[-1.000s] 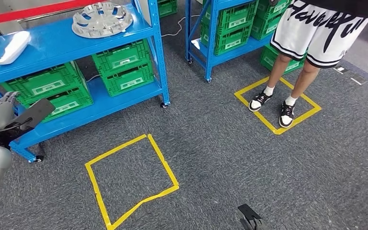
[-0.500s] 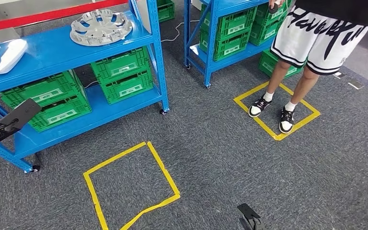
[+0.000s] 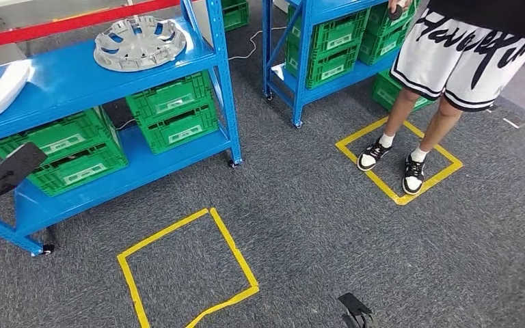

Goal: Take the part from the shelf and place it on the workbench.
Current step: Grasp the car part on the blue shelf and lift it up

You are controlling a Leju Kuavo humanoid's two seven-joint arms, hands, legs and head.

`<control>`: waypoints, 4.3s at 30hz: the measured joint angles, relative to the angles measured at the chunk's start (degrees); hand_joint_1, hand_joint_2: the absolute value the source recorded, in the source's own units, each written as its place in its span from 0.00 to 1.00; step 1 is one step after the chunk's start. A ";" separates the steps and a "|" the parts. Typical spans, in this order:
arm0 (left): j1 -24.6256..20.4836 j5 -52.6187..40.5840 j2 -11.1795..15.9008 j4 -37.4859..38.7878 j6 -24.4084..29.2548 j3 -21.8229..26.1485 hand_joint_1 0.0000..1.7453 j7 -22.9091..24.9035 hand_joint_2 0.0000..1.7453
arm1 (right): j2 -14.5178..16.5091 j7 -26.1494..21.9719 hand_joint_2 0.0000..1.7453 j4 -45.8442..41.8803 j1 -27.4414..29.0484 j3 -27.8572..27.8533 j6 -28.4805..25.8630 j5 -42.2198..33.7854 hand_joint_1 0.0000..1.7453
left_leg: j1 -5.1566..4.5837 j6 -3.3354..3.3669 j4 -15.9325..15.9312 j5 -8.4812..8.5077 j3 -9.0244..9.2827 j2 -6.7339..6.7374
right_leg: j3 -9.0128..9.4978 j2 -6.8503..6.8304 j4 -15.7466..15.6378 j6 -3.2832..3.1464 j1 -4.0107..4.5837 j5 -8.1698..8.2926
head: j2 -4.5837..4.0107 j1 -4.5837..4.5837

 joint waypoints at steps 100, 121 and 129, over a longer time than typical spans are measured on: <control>-0.98 -3.52 3.77 0.18 -0.87 1.25 0.00 -0.64 0.00 | 1.43 0.53 0.00 0.02 -1.01 0.33 0.00 -0.96 0.00 | 0.36 -0.90 10.63 0.76 -9.67 -0.11 | 5.16 -0.08 -0.28 -1.42 0.19 -3.87 | 0.00 -1.12; -0.79 -3.91 3.20 0.23 -1.23 1.25 0.00 -0.53 0.00 | 1.39 0.55 0.00 0.02 -0.92 -0.08 0.00 -1.40 0.00 | -0.43 0.78 -1.01 0.43 1.04 -0.65 | -0.02 -0.21 -0.43 -0.54 0.85 0.13 | 0.00 -0.94; -0.52 -4.08 3.24 0.26 -1.64 1.27 0.00 -0.61 0.00 | 1.39 0.57 0.00 0.02 -0.96 -0.48 0.00 -1.62 0.00 | 0.55 -1.27 13.93 -3.90 -9.59 -0.28 | 3.99 -0.02 -1.04 -1.83 0.34 -2.05 | 0.00 -1.36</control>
